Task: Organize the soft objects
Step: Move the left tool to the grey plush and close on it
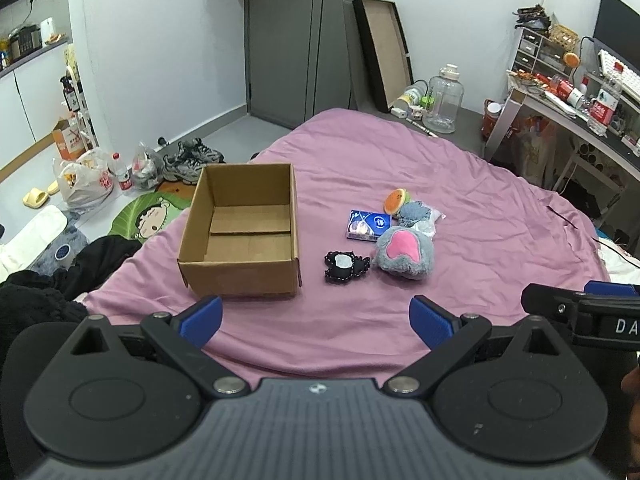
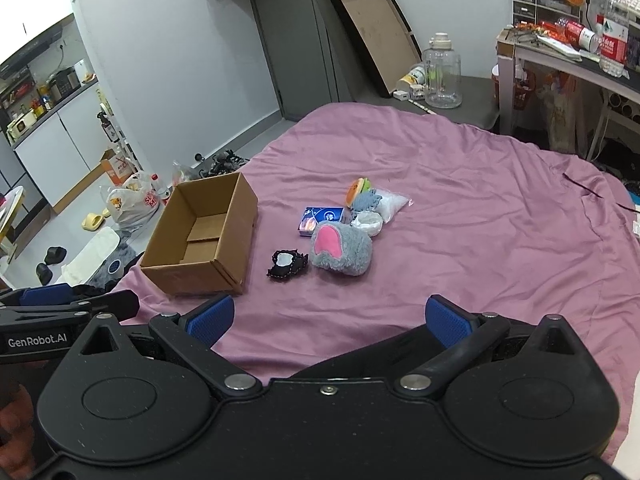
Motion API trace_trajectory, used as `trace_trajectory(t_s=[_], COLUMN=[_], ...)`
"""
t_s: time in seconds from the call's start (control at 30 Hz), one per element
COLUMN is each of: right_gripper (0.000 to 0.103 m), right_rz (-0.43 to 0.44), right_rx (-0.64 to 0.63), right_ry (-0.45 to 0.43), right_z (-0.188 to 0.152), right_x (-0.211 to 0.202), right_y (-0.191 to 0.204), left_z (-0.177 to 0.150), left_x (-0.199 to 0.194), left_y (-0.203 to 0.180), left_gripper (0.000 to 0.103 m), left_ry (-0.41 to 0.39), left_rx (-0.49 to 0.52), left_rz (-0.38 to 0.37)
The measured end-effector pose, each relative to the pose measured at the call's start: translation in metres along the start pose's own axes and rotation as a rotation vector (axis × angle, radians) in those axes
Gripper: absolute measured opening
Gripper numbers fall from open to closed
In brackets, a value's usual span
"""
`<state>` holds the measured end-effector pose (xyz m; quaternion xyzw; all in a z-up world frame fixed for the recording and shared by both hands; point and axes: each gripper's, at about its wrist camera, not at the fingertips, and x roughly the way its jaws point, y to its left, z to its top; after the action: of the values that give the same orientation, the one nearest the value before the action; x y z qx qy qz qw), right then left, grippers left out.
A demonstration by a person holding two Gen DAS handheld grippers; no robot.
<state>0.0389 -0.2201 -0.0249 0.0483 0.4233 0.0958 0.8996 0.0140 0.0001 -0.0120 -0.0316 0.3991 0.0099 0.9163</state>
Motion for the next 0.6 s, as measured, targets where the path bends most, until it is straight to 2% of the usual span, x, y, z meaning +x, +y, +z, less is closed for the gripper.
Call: trace_trajectory(t_s=[0.6], right_gripper=[0.103], right_rz=[0.023], right_rx=[0.036], right_ry=[0.087], right_z=[0.020], right_x=[0.060], right_y=[-0.016], left_z=[0.014], left_x=[0.076], left_y=[-0.012], left_gripper=[0.099], left_ry=[0.136], left_rx=[-0.002], left_rz=[-0.022])
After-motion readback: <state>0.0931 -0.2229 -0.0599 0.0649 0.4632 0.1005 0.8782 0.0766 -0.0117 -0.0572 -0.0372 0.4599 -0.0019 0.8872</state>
